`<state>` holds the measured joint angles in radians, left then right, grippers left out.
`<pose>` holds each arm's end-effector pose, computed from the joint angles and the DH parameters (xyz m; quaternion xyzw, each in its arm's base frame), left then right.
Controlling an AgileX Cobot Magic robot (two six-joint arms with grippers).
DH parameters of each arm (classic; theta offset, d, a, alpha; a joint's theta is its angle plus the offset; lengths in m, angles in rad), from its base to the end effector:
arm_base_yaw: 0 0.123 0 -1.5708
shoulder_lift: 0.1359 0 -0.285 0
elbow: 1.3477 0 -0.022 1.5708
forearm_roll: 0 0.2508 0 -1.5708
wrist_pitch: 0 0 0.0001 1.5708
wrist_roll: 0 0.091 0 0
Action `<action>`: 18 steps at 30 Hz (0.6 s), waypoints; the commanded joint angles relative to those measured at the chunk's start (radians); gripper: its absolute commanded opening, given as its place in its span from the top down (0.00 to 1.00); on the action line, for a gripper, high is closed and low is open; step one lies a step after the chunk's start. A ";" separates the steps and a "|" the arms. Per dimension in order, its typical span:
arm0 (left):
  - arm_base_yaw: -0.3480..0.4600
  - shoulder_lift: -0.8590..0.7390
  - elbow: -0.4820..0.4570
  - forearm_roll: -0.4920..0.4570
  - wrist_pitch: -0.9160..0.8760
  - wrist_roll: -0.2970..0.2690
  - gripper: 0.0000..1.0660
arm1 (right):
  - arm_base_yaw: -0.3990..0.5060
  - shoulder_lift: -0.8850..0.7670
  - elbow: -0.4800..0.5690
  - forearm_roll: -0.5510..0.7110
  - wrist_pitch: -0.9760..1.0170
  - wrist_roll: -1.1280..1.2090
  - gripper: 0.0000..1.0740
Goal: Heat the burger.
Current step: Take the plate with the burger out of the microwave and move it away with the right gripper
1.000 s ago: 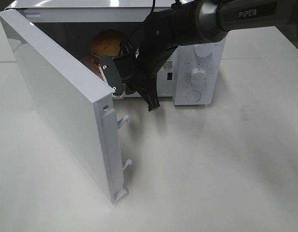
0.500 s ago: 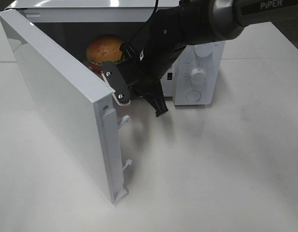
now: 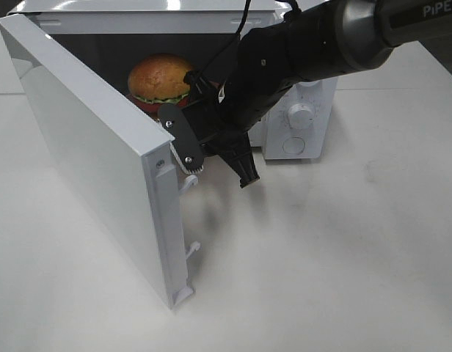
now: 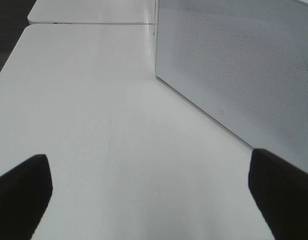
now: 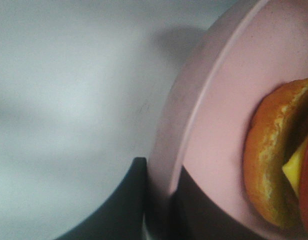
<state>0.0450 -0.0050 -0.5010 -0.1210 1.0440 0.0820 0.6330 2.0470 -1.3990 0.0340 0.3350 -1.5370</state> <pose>-0.0049 -0.0097 0.2794 0.0177 0.8455 -0.0267 0.5330 0.3579 0.2639 0.1704 -0.8281 0.4523 -0.1351 0.3025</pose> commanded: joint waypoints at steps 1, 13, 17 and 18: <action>0.000 -0.023 0.003 -0.007 -0.009 -0.005 0.06 | -0.011 -0.031 -0.005 0.060 -0.062 -0.093 1.00; 0.000 -0.023 0.003 -0.007 -0.009 -0.005 0.06 | -0.023 -0.047 -0.005 0.236 -0.031 -0.277 1.00; 0.000 -0.023 0.003 -0.007 -0.009 -0.005 0.06 | -0.023 -0.062 -0.005 0.273 -0.010 -0.333 1.00; 0.000 -0.023 0.003 -0.007 -0.009 -0.005 0.06 | -0.023 -0.062 -0.005 0.273 -0.010 -0.333 1.00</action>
<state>0.0450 -0.0050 -0.5010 -0.1210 1.0440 0.0820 0.6130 2.0190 -1.3960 0.2880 0.3750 -1.8410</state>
